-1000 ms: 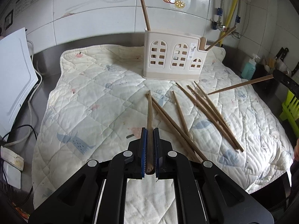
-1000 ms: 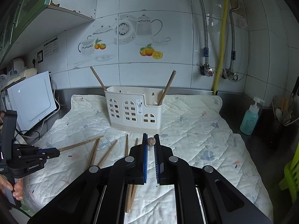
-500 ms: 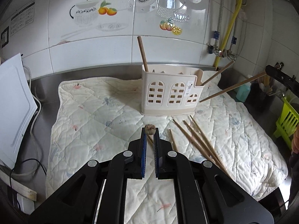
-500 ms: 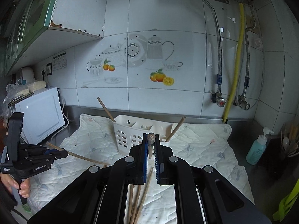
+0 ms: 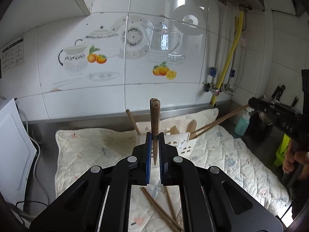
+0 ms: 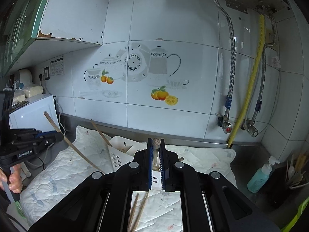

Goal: Organize utensils
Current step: 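Carry the left tool's chopstick up to the holder while the right tool carries its own, then drop the chopstick into the holder opening the left tool while the right tool releases its own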

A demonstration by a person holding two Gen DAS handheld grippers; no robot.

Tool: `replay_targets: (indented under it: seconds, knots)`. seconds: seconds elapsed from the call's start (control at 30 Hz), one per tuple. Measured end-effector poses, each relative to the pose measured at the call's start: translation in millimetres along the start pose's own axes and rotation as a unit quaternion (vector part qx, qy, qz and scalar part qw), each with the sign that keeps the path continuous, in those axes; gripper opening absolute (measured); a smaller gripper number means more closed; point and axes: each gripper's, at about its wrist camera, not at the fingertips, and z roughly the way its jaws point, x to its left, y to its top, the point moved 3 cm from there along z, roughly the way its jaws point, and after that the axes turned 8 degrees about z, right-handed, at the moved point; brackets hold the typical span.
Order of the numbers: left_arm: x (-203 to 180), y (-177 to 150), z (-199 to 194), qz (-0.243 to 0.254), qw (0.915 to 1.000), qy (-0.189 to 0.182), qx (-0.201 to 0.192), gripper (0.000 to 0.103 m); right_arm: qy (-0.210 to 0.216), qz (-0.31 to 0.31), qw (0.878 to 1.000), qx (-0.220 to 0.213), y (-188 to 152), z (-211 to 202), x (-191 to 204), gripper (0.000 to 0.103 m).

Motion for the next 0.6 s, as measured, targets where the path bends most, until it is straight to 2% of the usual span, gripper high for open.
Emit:
replay_targets:
  seconds: [0.13, 0.27, 0.4, 0.6]
  knots:
    - [1, 31, 1, 0.002, 0.9994, 0.012, -0.033, 0.006, 0.000, -0.002, 1.000, 0.015, 4, 14, -2, 0.007]
    - [4, 54, 15, 0.003, 0.9987, 0.023, -0.046, 0.006, 0.002, 0.000, 1.000, 0.024, 6, 24, -3, 0.007]
    - [4, 60, 48, 0.006, 0.9994, 0.027, -0.019, 0.006, 0.005, 0.001, 0.999, 0.044, 5, 38, -2, 0.007]
    - [8, 52, 91, 0.000, 0.9994, 0.023, 0.027, 0.006, 0.006, 0.010, 0.998, 0.064, 2, 60, -6, 0.007]
